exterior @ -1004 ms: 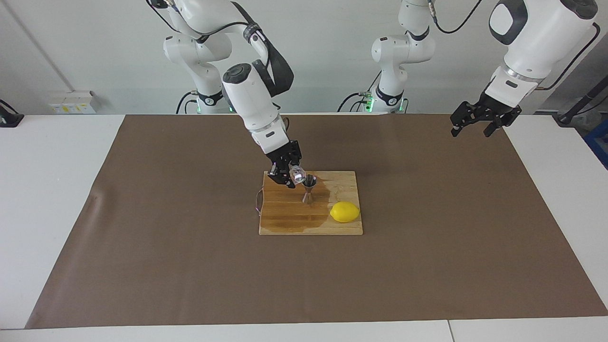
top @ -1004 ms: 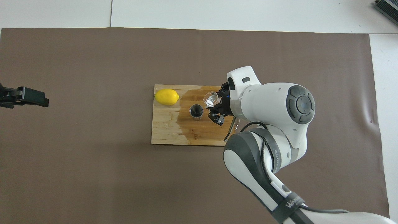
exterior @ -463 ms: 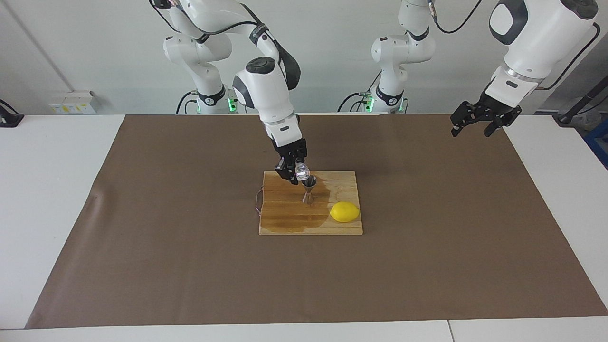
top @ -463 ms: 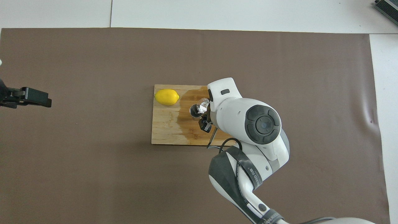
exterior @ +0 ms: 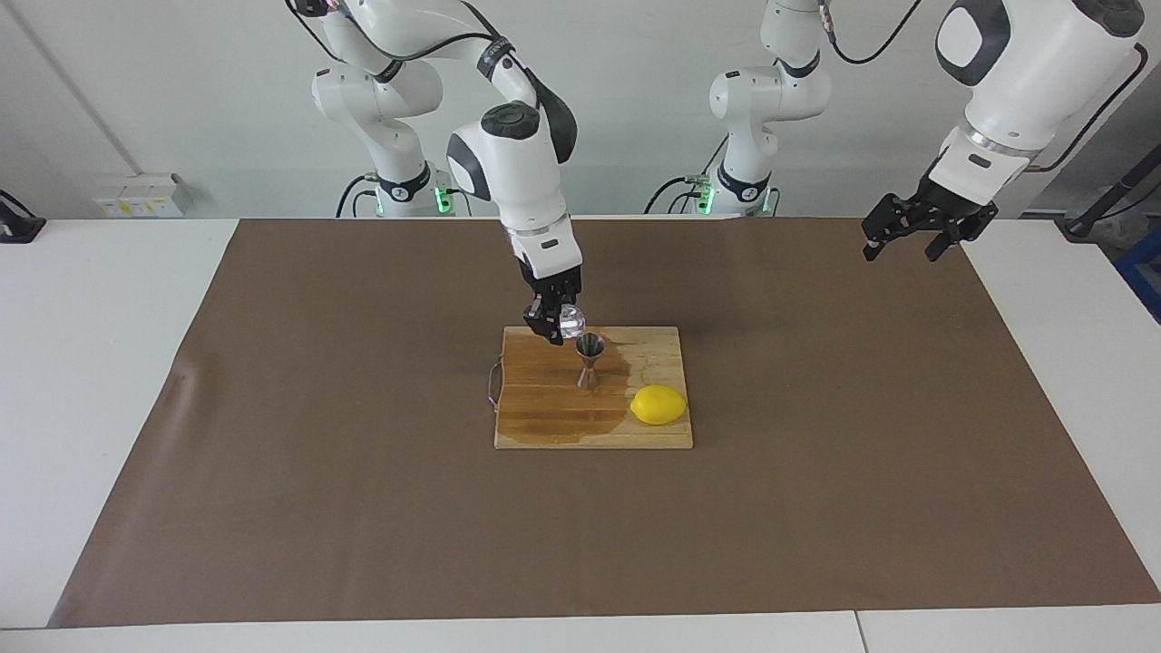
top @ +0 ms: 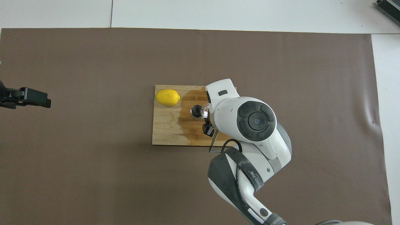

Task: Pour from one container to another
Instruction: 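Tilt the clear glass with the right gripper above the metal cup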

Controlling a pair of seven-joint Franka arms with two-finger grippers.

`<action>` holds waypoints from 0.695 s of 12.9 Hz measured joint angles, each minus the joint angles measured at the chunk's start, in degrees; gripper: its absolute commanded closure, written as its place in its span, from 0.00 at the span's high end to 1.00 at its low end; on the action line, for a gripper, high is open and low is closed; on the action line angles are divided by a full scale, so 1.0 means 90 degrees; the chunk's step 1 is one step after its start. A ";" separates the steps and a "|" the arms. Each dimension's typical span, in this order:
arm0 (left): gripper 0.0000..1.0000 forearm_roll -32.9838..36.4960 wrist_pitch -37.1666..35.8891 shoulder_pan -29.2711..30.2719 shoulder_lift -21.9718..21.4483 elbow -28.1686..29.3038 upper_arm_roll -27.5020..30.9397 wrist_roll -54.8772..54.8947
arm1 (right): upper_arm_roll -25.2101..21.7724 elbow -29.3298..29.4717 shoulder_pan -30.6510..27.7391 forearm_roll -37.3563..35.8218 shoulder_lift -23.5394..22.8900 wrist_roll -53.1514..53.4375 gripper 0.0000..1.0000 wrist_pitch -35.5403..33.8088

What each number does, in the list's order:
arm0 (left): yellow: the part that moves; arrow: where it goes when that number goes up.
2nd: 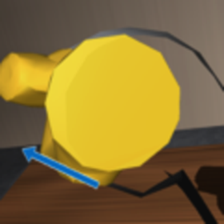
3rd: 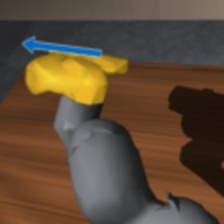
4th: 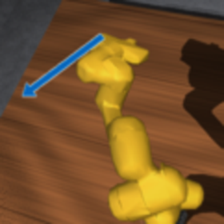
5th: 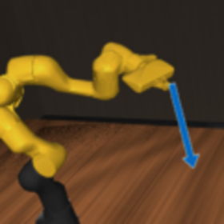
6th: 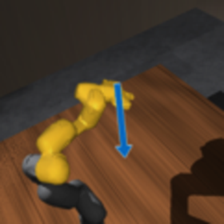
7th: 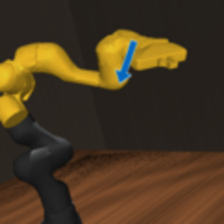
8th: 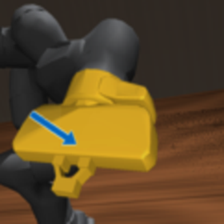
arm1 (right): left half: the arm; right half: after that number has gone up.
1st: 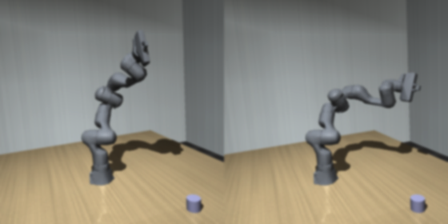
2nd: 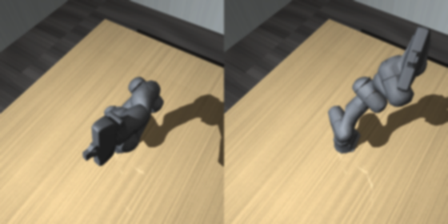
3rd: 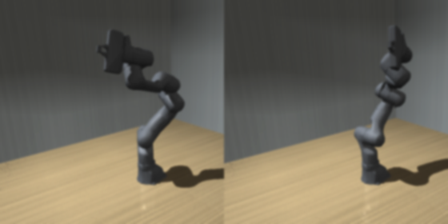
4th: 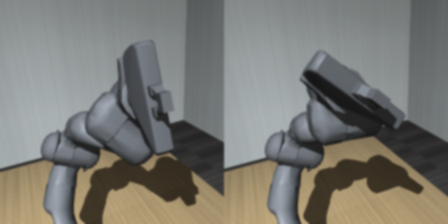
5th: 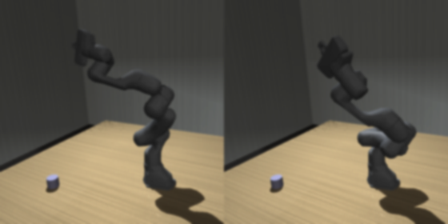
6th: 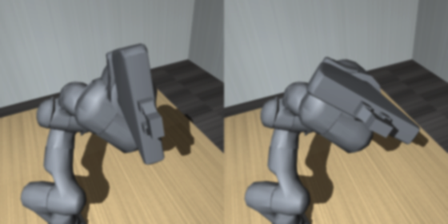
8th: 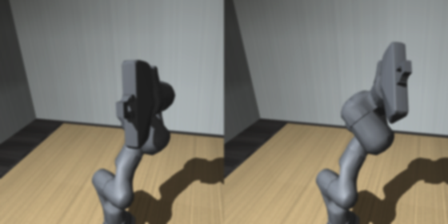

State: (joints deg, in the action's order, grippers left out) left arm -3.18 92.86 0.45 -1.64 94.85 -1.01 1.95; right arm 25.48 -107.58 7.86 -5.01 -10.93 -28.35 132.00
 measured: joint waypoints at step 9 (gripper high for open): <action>1.00 0.0000 0.0000 0.0000 0.0000 0.0000 0.0001 0.0000 | 0.0133 0.0647 0.0097 -0.0910 -0.0371 0.1282 0.14 -0.0532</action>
State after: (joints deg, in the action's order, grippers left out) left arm -3.18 92.86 0.46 -1.64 94.85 -1.00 1.95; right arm 26.68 -101.76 8.73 -13.20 -14.28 -16.81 127.21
